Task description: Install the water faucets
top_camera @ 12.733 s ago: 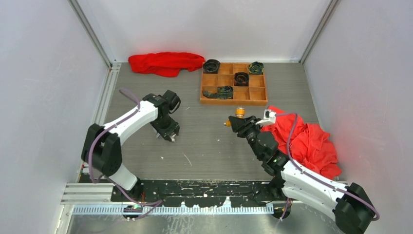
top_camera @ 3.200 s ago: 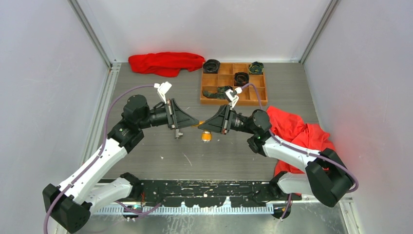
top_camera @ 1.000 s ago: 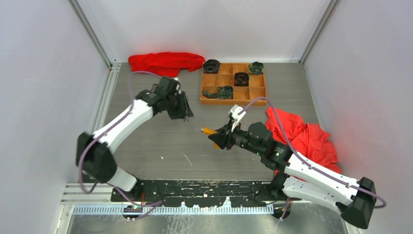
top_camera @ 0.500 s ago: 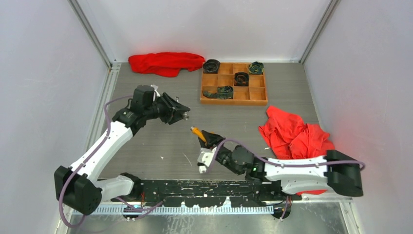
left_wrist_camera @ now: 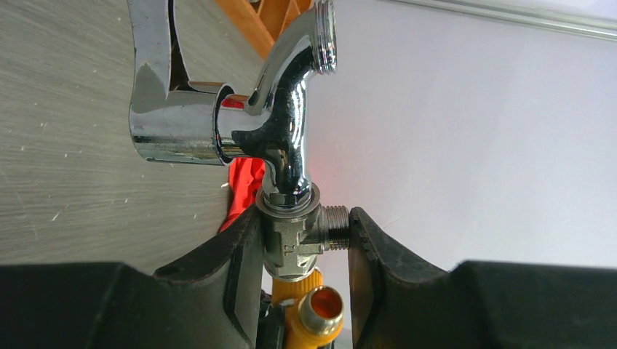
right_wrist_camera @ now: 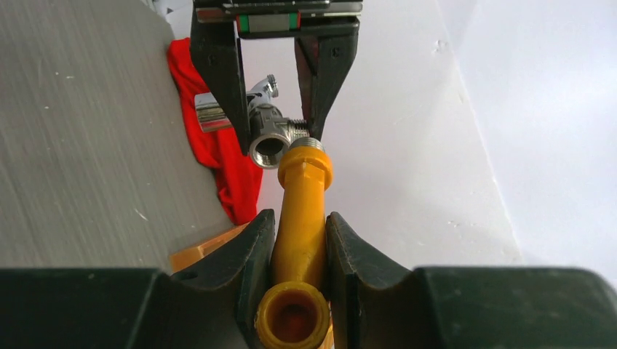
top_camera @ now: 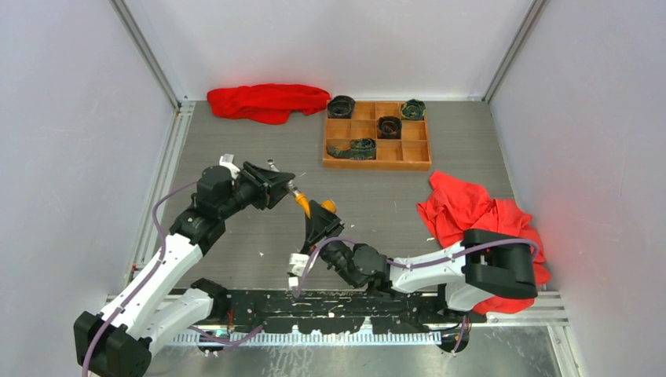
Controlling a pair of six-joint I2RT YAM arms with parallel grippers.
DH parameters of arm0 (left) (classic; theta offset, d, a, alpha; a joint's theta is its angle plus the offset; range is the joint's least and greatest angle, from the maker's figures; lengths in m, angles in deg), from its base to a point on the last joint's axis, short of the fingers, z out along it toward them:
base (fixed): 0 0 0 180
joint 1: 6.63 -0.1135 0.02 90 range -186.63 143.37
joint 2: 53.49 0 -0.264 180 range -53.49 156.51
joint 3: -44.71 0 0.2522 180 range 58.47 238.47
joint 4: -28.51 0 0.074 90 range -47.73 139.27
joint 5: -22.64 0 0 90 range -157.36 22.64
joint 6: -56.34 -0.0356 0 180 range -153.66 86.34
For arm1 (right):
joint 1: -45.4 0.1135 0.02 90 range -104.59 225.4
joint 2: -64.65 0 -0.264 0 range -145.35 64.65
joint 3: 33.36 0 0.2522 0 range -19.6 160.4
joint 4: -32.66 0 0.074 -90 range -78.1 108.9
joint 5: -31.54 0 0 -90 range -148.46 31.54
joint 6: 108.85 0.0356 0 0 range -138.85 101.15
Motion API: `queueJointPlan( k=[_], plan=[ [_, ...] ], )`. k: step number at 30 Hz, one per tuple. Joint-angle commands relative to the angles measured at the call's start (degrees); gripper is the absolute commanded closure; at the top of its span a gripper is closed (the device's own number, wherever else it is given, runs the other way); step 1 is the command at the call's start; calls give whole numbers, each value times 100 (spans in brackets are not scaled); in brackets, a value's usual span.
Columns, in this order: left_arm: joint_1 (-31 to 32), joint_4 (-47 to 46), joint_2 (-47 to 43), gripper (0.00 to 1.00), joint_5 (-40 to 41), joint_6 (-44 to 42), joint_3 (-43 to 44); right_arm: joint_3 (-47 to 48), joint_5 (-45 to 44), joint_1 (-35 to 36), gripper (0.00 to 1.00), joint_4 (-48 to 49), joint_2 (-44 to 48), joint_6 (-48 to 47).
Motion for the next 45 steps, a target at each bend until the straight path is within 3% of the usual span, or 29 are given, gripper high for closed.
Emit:
queueJointPlan(
  k=[1,45],
  plan=[
    [-6,-926,-196,100,136,-109,123,414,-242,112,100,985,-211,-713],
    [6,-641,-461,100,-17,-241,139,681,-177,-110,100,854,-579,-676]
  ],
)
